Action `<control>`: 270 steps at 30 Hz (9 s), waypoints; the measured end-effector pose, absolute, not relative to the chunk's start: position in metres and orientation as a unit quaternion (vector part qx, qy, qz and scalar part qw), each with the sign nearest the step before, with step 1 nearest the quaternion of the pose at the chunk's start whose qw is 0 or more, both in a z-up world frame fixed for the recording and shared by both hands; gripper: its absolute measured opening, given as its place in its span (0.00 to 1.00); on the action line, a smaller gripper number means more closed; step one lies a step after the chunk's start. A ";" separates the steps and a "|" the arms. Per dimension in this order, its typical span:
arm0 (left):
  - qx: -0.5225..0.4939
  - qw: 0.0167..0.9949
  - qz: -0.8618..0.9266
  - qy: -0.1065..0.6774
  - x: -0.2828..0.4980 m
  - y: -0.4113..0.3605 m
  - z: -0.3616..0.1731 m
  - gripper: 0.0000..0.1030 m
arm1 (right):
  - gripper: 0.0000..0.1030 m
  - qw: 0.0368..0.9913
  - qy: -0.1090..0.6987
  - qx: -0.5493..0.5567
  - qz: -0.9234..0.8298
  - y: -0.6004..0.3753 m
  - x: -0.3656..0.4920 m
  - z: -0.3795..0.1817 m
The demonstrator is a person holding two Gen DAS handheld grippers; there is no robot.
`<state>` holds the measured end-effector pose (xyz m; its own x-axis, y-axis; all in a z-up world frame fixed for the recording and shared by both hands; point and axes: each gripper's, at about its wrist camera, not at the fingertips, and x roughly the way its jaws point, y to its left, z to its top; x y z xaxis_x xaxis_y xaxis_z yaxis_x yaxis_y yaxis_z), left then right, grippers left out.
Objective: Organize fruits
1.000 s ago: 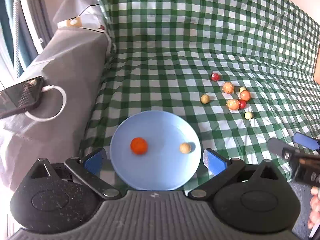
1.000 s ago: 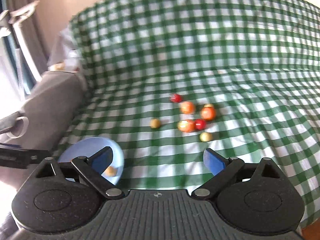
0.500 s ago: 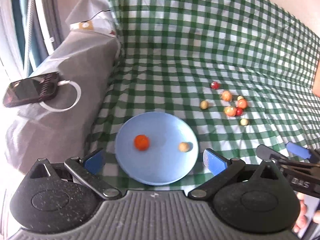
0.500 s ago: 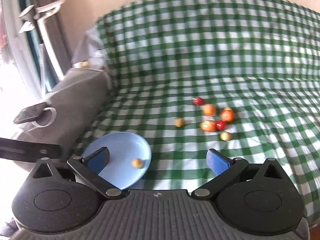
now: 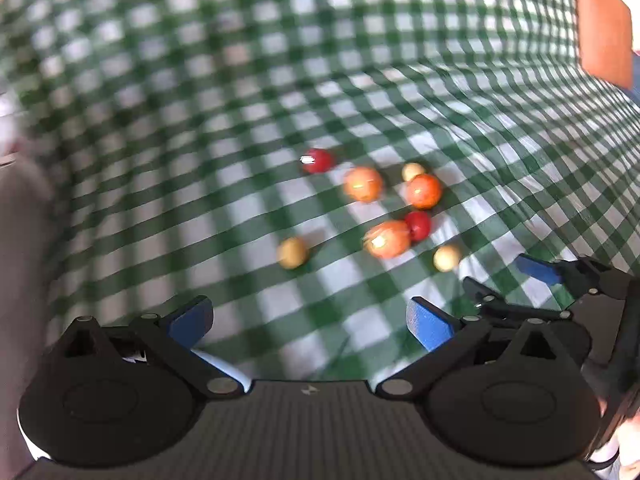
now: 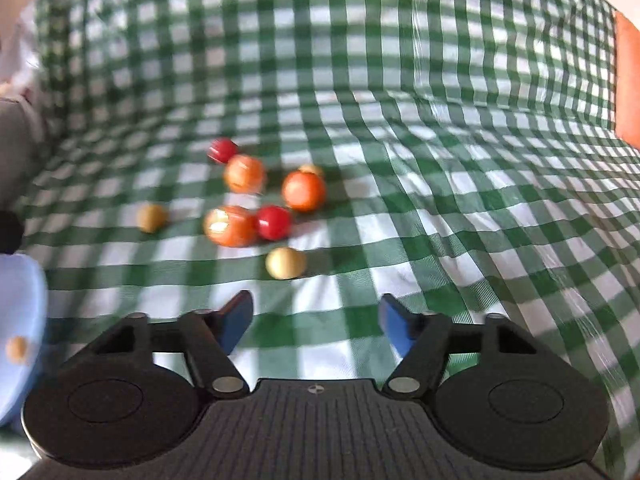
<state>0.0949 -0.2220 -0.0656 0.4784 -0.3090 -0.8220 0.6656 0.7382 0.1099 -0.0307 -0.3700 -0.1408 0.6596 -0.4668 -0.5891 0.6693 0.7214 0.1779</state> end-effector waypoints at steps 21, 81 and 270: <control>0.291 0.762 -0.391 0.427 0.138 -0.321 -0.151 0.79 | 0.26 0.903 0.191 0.223 -0.312 -0.424 -0.041 -0.176; 0.060 0.880 -0.208 0.424 -0.074 0.035 0.030 0.42 | 0.26 0.975 0.178 0.078 -0.110 -0.111 -0.148 0.008; 0.107 0.863 -0.242 0.430 0.041 -0.100 0.000 0.25 | 0.37 0.959 0.203 0.091 -0.178 -0.280 -0.064 -0.017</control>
<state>0.0413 -0.1004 0.0002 0.5128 -0.3247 -0.7948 0.5096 0.8601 -0.0226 -0.0636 -0.2796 -0.0169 0.8544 -0.3040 -0.4214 0.3780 0.9201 0.1027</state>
